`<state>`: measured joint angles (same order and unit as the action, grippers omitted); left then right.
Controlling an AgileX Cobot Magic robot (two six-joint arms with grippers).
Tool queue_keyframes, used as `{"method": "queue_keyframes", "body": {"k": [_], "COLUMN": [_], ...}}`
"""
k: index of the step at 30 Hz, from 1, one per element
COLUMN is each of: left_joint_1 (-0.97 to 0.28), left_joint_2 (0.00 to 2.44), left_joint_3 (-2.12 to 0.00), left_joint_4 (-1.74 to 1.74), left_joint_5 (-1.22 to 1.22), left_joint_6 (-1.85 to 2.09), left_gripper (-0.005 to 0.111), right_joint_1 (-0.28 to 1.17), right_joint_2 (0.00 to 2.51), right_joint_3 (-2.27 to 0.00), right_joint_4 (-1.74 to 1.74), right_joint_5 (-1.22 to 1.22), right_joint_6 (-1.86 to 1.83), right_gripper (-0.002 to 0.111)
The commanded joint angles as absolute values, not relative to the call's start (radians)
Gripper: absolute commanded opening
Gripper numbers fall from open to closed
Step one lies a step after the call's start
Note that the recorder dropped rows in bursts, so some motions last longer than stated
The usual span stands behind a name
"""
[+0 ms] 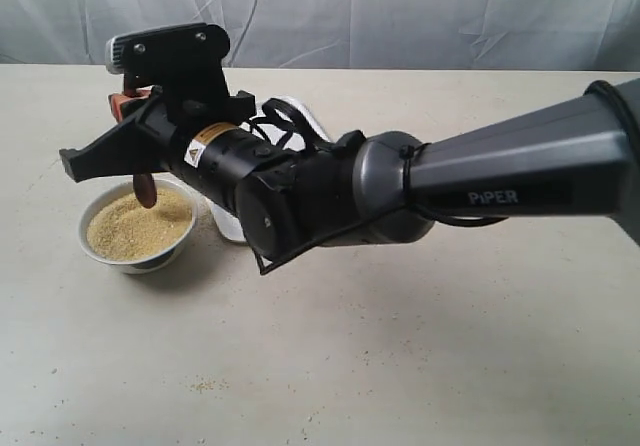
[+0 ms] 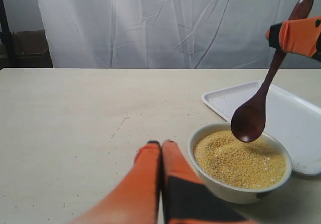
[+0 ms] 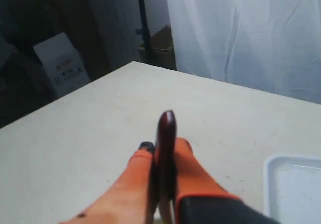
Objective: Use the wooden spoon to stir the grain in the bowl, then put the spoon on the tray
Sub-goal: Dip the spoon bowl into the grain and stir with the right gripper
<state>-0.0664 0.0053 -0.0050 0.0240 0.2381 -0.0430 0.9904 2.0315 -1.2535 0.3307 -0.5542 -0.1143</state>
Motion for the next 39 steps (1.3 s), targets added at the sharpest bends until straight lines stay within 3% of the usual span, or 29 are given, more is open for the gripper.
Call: {"method": "queue_keyframes", "body": {"k": [1, 14, 39], "left_joint_1": [-0.062, -0.062, -0.062], "left_joint_2": [0.000, 0.000, 0.000], "left_joint_3": [0.000, 0.000, 0.000], "left_joint_4": [0.024, 0.024, 0.024], "left_joint_5": [0.232, 0.232, 0.232], "left_joint_6": [-0.043, -0.043, -0.043], "left_gripper": [0.000, 0.000, 0.000], "right_joint_1": [0.975, 1.001, 1.011], "right_joint_2": [2.085, 2.078, 2.116], "right_joint_3": [-1.255, -1.255, -1.260], "right_joint_4": [0.423, 0.361, 0.450], "right_joint_5": [-0.572, -0.570, -0.531], "right_joint_6": [-0.185, -0.075, -0.207], "right_gripper": [0.000, 0.000, 0.000]}}
